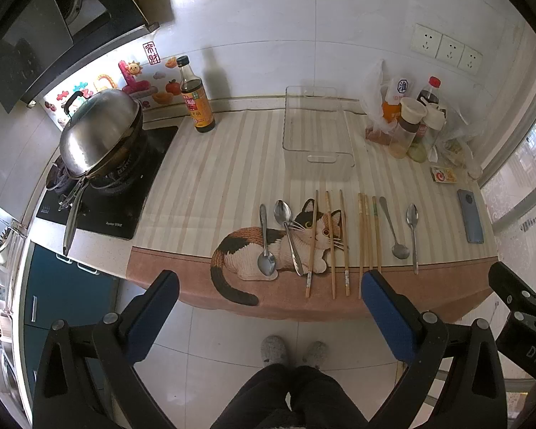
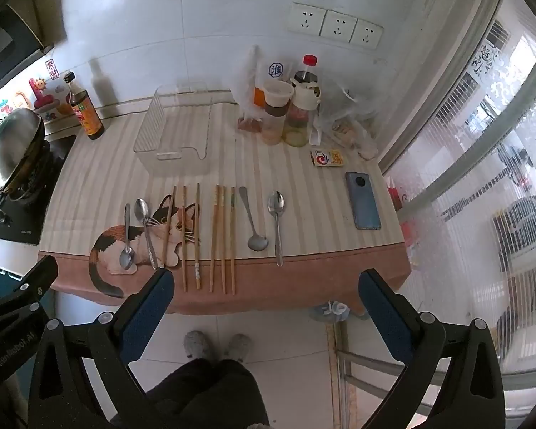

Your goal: Organize utensils

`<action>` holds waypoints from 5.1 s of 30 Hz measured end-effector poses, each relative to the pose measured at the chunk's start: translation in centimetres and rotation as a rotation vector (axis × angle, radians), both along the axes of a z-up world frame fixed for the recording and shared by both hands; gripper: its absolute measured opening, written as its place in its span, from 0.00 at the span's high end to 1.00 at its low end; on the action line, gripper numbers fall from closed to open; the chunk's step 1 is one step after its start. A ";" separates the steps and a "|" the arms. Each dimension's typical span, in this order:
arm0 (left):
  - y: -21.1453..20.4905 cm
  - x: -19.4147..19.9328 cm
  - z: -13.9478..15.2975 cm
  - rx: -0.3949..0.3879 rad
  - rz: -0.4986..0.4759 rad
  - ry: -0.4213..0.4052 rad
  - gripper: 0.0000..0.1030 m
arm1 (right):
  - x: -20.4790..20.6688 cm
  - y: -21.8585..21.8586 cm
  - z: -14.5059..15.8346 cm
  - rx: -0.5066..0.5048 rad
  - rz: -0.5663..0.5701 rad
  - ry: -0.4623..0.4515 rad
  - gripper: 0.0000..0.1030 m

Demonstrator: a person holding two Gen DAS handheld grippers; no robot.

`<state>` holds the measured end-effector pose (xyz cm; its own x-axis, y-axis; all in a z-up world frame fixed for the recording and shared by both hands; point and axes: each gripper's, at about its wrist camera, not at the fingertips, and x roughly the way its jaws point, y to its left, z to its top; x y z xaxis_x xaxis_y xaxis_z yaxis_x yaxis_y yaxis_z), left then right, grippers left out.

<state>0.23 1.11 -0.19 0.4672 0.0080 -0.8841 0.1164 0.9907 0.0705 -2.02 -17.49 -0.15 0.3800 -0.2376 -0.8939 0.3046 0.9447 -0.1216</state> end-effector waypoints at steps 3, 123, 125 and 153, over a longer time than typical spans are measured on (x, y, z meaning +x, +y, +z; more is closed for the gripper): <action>-0.4 0.1 0.0 0.003 0.003 0.001 0.00 | 0.0 0.0 0.1 0.000 0.001 0.001 0.00; -6.0 16.4 -28.3 0.016 -0.133 0.472 0.95 | 15.9 -3.4 -31.5 0.270 -0.070 0.357 0.93; -5.6 16.2 -28.2 0.020 -0.131 0.473 0.96 | 15.3 -3.2 -31.5 0.263 -0.075 0.383 0.93; -6.2 15.8 -27.1 0.041 -0.136 0.423 0.96 | 17.5 -1.4 -31.3 0.225 -0.047 0.442 0.93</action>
